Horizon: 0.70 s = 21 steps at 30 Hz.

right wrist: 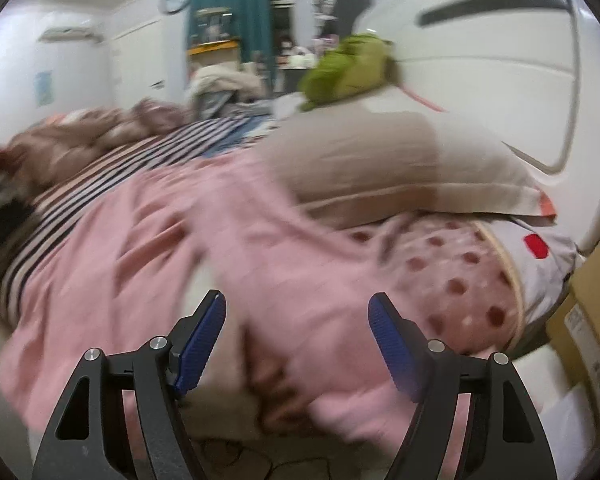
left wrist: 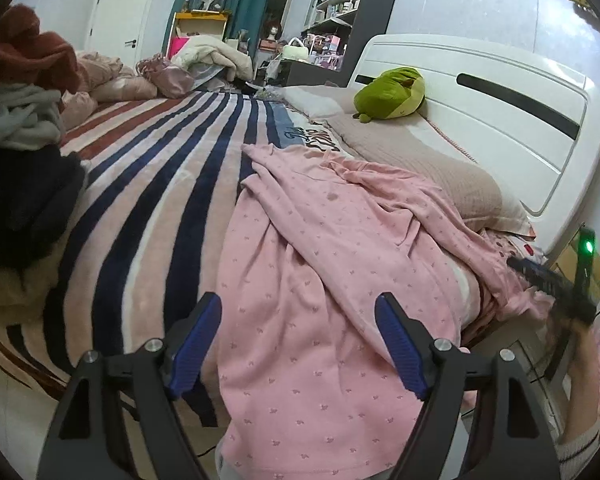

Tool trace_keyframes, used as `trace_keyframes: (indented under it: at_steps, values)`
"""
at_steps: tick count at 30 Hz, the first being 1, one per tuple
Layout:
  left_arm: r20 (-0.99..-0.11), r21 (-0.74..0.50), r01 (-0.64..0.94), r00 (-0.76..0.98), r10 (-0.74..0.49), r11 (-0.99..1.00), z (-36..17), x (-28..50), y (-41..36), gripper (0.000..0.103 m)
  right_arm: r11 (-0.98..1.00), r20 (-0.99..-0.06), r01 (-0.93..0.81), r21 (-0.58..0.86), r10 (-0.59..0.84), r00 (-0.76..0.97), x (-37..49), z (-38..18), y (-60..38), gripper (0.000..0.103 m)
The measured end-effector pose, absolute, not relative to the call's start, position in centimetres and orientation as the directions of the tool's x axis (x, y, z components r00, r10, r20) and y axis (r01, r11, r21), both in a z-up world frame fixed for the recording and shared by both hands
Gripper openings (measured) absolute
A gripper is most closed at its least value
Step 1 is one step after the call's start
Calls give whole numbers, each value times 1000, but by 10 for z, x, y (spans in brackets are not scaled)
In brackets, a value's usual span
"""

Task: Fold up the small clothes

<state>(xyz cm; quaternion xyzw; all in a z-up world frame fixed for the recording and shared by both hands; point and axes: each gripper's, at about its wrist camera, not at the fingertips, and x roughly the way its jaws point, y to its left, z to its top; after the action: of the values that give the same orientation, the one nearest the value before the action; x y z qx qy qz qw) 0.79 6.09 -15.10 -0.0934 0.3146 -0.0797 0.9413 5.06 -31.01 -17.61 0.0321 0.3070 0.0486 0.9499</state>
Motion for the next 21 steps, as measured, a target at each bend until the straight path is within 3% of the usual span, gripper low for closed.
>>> trace_keyframes:
  at_steps: [5,8,9,11,12,13,15,19,21]
  values:
    - [-585,-222,77,787,-196,972,-155,13,62,77,997,-703,-52,51,73,707,96,-191,-322,78]
    - [-591,-234,73,782,-201,970,-159,17,63,78,979,-744,-190,76,183,643,102,-204,-310,78]
    - [-592,-233,73,781,-201,970,-160,18,63,78,976,-746,-212,43,172,644,98,-206,-304,71]
    - [-594,-229,73,780,-199,971,-161,20,63,78,974,-737,-219,-61,104,668,91,-205,-292,45]
    - [-593,-229,73,780,-199,971,-161,21,63,78,973,-730,-203,-112,58,681,88,-203,-290,23]
    - [-591,-233,74,781,-202,970,-160,22,64,78,969,-724,-195,-154,24,690,84,-201,-288,8]
    - [-587,-241,78,782,-209,968,-160,22,66,78,968,-713,-188,-164,16,701,78,-192,-290,2]
    - [-573,-247,76,793,-209,966,-159,19,71,78,978,-636,-45,-206,-99,766,75,-161,-316,1]
    - [-567,-256,72,797,-210,964,-159,17,75,78,987,-630,-40,-155,-68,773,77,-144,-328,1]
